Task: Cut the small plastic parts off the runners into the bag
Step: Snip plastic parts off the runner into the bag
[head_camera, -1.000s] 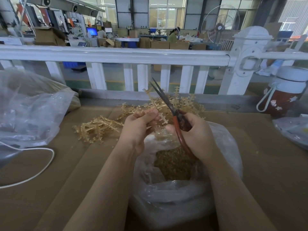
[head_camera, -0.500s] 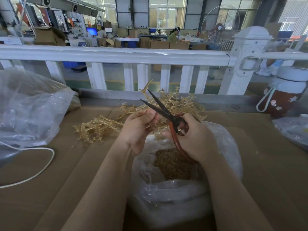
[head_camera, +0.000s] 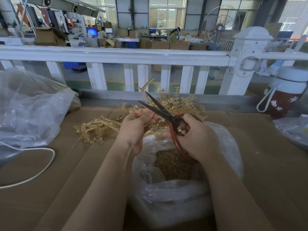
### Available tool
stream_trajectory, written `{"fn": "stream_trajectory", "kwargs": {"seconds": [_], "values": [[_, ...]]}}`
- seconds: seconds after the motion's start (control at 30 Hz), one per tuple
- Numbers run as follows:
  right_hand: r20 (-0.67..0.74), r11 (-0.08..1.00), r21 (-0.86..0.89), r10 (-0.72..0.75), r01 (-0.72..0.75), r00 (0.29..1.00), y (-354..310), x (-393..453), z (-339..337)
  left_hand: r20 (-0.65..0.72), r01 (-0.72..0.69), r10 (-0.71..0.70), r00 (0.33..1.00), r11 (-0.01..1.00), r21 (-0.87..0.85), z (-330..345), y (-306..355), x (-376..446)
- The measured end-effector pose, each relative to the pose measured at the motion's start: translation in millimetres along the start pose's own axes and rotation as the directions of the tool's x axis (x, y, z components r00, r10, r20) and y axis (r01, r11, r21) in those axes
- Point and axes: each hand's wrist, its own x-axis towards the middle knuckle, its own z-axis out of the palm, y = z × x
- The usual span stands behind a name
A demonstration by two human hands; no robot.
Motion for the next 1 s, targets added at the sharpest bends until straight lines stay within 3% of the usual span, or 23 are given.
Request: {"fn": "stream_trajectory", "kwargs": {"seconds": [0.4, 0.7, 1.0], "values": [[-0.086, 0.999, -0.021, -0.042, 0.040, 0.995, -0.7, -2.9, -0.9, 0.045, -0.035, 0.036, 0.998, 0.999, -0.013, -0.9, 0.9, -1.4], [-0.044, 0.997, 0.053, -0.051, 0.053, 0.998, 1.2, -2.2, 1.1, 0.077, -0.036, 0.035, 0.996, 0.999, 0.010, -2.0, 0.6, -2.6], [-0.095, 0.999, -0.027, -0.038, 0.035, 0.995, 1.2, -2.8, 0.5, 0.076, -0.046, 0.047, 0.996, 0.999, -0.017, -1.4, 2.1, -2.5]]}}
